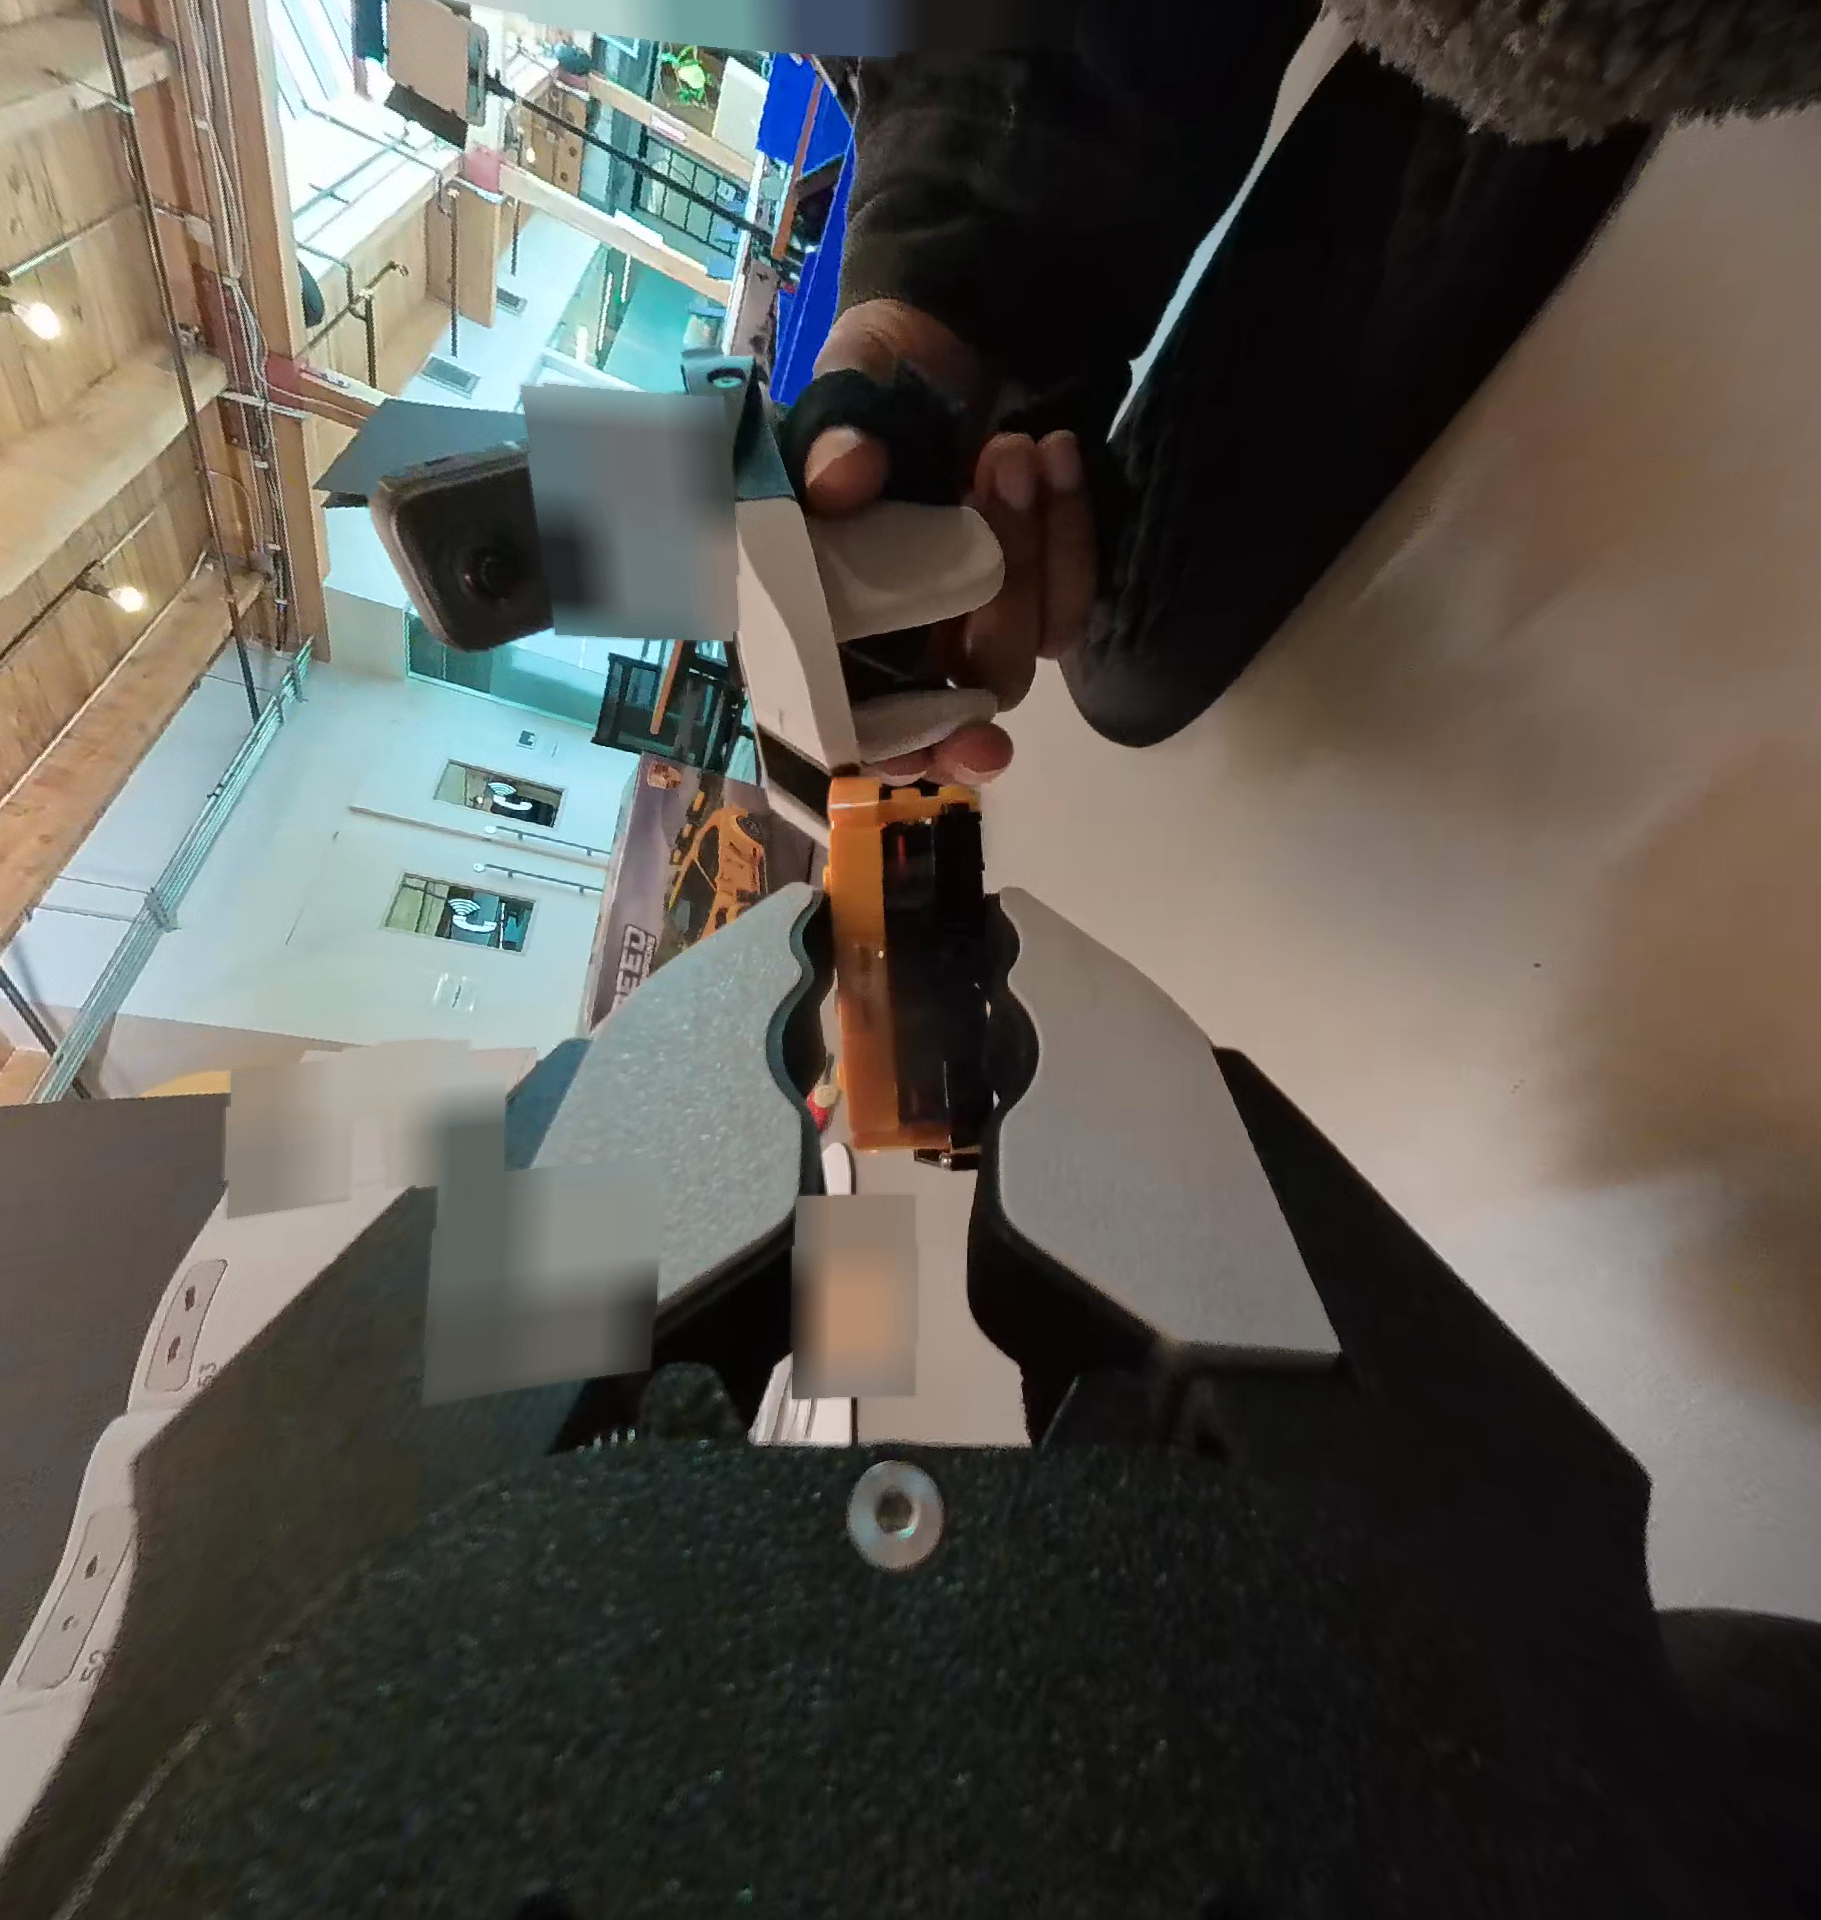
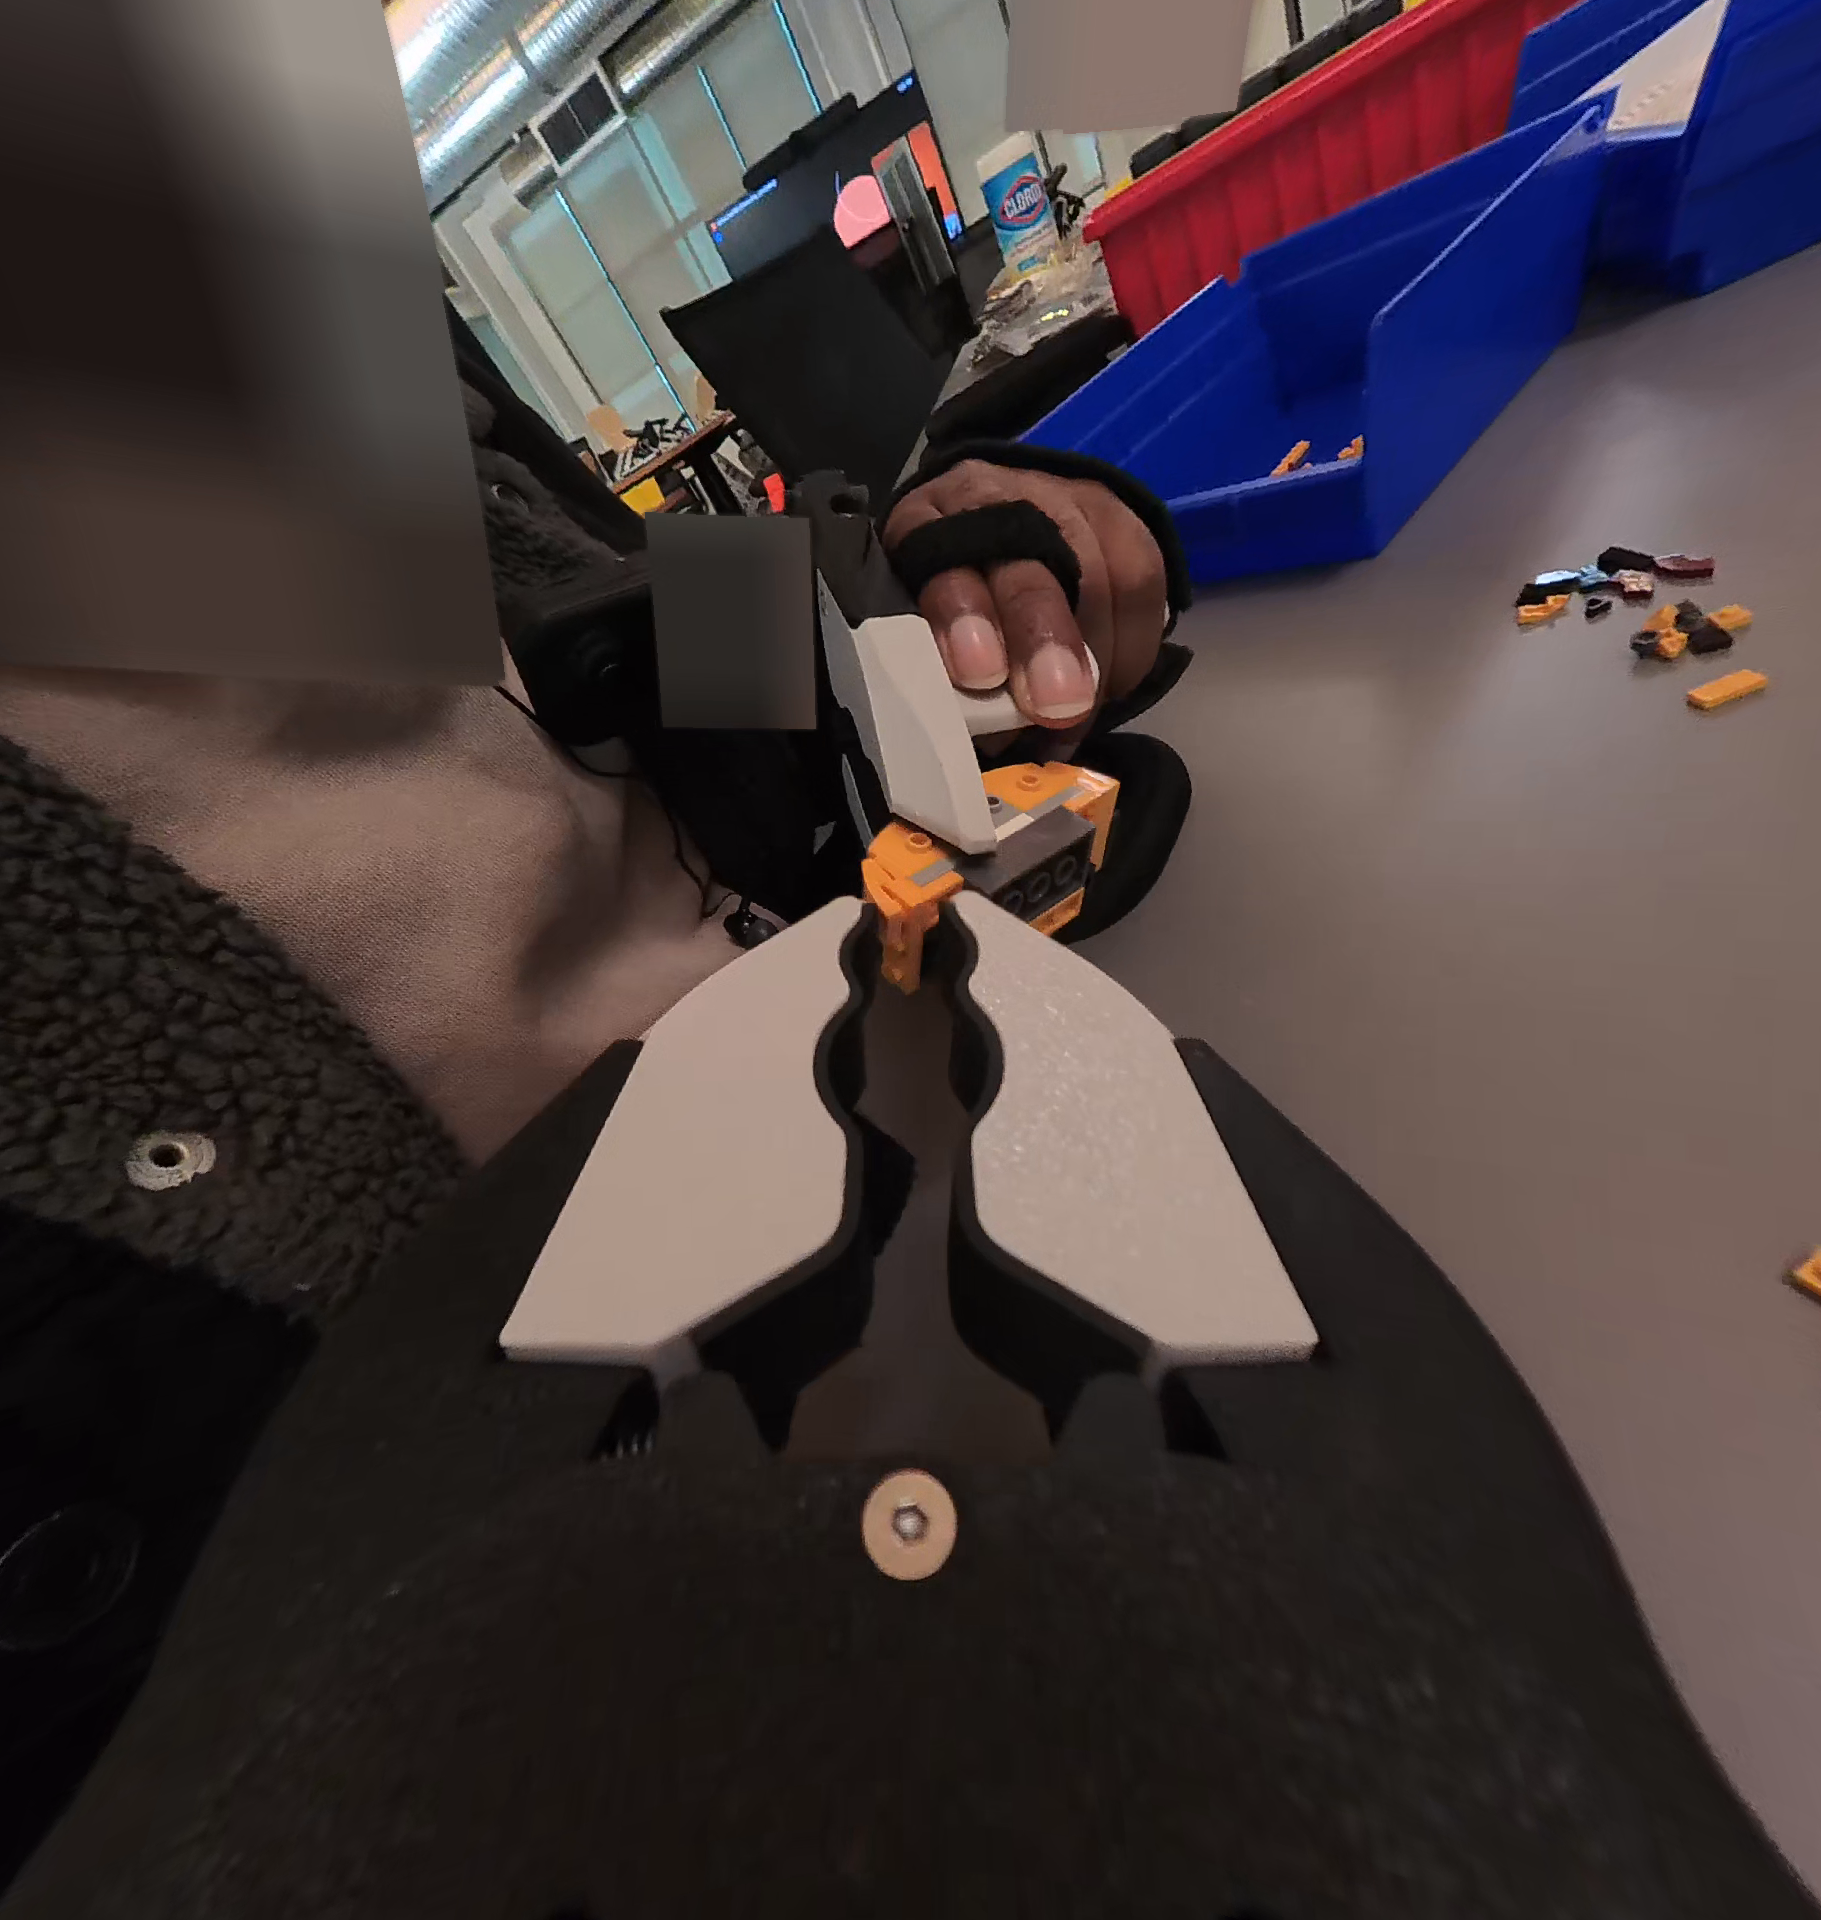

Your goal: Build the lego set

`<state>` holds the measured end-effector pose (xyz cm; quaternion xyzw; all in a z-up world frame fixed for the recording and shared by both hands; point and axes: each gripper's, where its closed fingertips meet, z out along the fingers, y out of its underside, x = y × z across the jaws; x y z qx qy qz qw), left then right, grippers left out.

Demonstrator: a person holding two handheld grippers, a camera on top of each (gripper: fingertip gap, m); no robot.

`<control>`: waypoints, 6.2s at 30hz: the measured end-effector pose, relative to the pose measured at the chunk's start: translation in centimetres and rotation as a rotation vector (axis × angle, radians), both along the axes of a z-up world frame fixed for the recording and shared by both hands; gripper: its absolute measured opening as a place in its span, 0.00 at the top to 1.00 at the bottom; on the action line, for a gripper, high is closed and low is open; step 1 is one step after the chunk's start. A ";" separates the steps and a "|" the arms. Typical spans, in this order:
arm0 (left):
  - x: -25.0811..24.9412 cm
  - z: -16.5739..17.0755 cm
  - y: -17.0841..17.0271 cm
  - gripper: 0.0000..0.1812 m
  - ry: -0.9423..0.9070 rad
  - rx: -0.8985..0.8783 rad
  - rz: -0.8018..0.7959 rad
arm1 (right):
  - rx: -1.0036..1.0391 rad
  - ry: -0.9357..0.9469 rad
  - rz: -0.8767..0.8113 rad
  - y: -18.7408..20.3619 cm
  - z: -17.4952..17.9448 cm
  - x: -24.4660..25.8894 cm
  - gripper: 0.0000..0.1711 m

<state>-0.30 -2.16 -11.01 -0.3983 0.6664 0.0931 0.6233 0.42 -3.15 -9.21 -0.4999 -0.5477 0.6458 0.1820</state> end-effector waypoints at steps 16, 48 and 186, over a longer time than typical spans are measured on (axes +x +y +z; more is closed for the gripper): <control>0.6 1.1 -1.4 0.86 -0.058 -0.023 -0.034 | -0.015 0.091 0.076 -1.7 1.1 0.1 0.93; -0.1 1.0 -0.1 0.85 0.078 0.243 0.060 | 0.234 0.072 -0.078 -1.1 0.5 -0.6 0.92; -7.3 5.0 7.1 0.85 -1.028 -0.897 -0.099 | 0.721 -0.379 -0.297 13.6 -6.1 -2.2 0.89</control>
